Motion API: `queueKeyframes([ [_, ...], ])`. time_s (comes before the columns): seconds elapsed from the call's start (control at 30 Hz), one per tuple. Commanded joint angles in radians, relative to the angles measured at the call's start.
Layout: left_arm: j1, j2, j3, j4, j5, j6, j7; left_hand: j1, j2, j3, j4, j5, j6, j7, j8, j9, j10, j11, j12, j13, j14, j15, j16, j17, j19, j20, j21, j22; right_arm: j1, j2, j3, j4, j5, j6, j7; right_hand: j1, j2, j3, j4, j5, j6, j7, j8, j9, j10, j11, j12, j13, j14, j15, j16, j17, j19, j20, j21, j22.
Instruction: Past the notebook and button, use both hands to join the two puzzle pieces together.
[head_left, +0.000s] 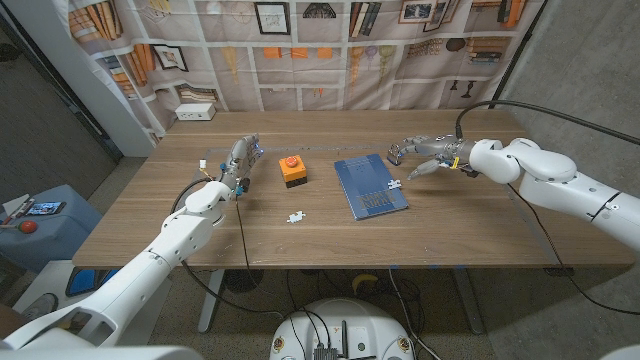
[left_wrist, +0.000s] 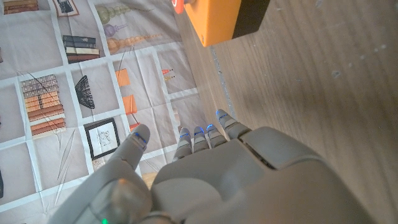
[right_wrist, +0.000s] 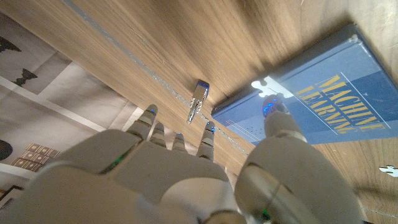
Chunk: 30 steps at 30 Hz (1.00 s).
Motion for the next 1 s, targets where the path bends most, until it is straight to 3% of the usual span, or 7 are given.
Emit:
queueKeyframes([
  [0.03,0.006,0.006,0.002,-0.014,-0.004,0.019,0.006,0.011,0.090,0.009,0.002,0.000,0.009,0.000,0.002,0.005,0.003,-0.003,0.002,0.003,0.004,0.000,0.004,0.005,0.009,-0.003,0.006,0.002,0.000,0.002,-0.015,-0.011,-0.076,0.006,0.024,0.028,-0.017,0.007,0.002,-0.001,0.000,-0.001,0.007,0.005,-0.021,0.020,-0.003,0.003,-0.024,0.018,-0.004,0.002,-0.006,0.000,0.002,0.004],
  [0.43,0.009,0.003,0.008,-0.019,-0.003,0.026,0.010,0.006,0.086,0.010,0.011,-0.001,0.010,-0.001,0.002,0.005,0.004,-0.003,0.002,0.003,0.009,0.000,0.006,0.007,0.011,0.000,0.006,0.002,-0.014,0.014,-0.030,-0.031,-0.166,-0.033,0.049,0.044,-0.046,-0.002,0.008,-0.003,0.008,0.003,0.018,0.009,-0.072,0.032,-0.008,0.002,-0.036,0.033,-0.002,0.004,-0.001,0.001,0.010,0.004],
  [1.0,0.010,-0.005,0.011,-0.007,-0.005,0.025,0.012,-0.001,0.082,0.013,0.020,0.000,0.014,0.000,0.002,0.005,0.009,-0.003,0.002,0.003,0.014,0.000,0.006,0.008,0.013,-0.002,0.006,0.002,-0.021,0.058,-0.048,-0.058,-0.231,-0.119,0.116,0.059,-0.041,-0.001,0.012,-0.004,0.021,0.005,0.030,0.013,-0.080,0.031,-0.002,0.002,-0.033,0.036,0.003,0.005,0.020,0.005,0.018,0.005],
])
